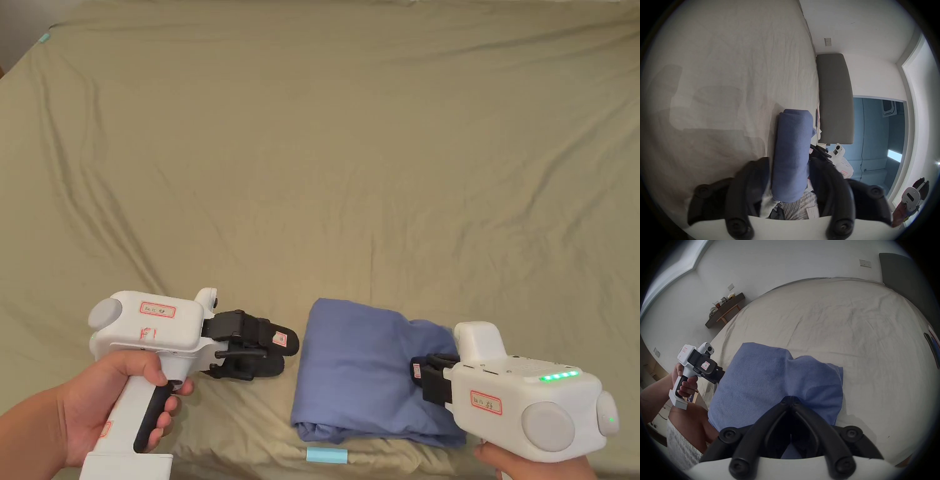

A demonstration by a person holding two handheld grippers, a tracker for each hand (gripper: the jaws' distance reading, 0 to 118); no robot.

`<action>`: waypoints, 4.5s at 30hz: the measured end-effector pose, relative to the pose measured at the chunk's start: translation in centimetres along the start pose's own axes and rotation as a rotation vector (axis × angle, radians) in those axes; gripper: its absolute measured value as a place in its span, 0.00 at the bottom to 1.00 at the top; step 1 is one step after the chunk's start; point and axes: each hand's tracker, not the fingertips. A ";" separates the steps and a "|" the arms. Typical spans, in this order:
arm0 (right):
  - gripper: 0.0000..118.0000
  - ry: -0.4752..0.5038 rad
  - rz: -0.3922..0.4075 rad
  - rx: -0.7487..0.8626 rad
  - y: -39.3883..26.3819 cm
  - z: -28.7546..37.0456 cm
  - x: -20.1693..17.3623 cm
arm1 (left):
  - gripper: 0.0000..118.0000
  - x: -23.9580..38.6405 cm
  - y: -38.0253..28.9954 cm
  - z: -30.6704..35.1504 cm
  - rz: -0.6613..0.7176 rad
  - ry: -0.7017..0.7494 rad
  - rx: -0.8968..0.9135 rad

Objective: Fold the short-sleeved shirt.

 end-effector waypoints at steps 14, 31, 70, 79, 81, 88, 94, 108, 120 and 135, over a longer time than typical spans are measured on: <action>0.00 0.014 -0.006 -0.002 0.3 0.2 0.1 | 0.53 -0.4 1.6 -3.6 -0.040 -0.013 -0.070; 0.00 0.013 0.002 0.002 0.7 0.2 -0.2 | 0.13 -0.7 1.8 -4.6 -0.136 0.004 -0.066; 0.00 -0.042 0.080 -0.017 2.6 -0.7 -2.3 | 0.13 -5.4 4.8 31.8 -0.051 0.431 0.090; 0.00 -0.050 0.099 -0.022 3.5 -1.2 -3.9 | 0.29 -9.6 4.7 32.8 0.012 0.434 0.155; 0.00 -0.046 0.109 -0.015 3.8 -1.0 -4.1 | 0.36 -8.6 3.7 32.5 -0.029 0.433 0.195; 0.00 -0.001 0.112 0.052 5.4 1.9 -4.2 | 0.95 -5.3 -0.2 35.8 -0.065 0.545 0.294; 0.00 0.030 0.113 0.156 6.7 7.3 -2.7 | 0.95 2.7 -4.5 35.8 -0.223 0.641 0.507; 0.18 -0.183 0.234 0.635 7.2 28.0 -0.6 | 0.98 28.7 -22.0 12.3 -0.811 0.729 1.346; 1.00 -0.340 0.359 0.930 9.4 37.9 -3.5 | 0.98 36.7 -23.9 5.7 -0.989 0.731 1.383; 1.00 -0.353 0.322 1.000 10.9 38.9 -3.3 | 0.98 41.2 -24.1 4.4 -1.008 0.873 1.482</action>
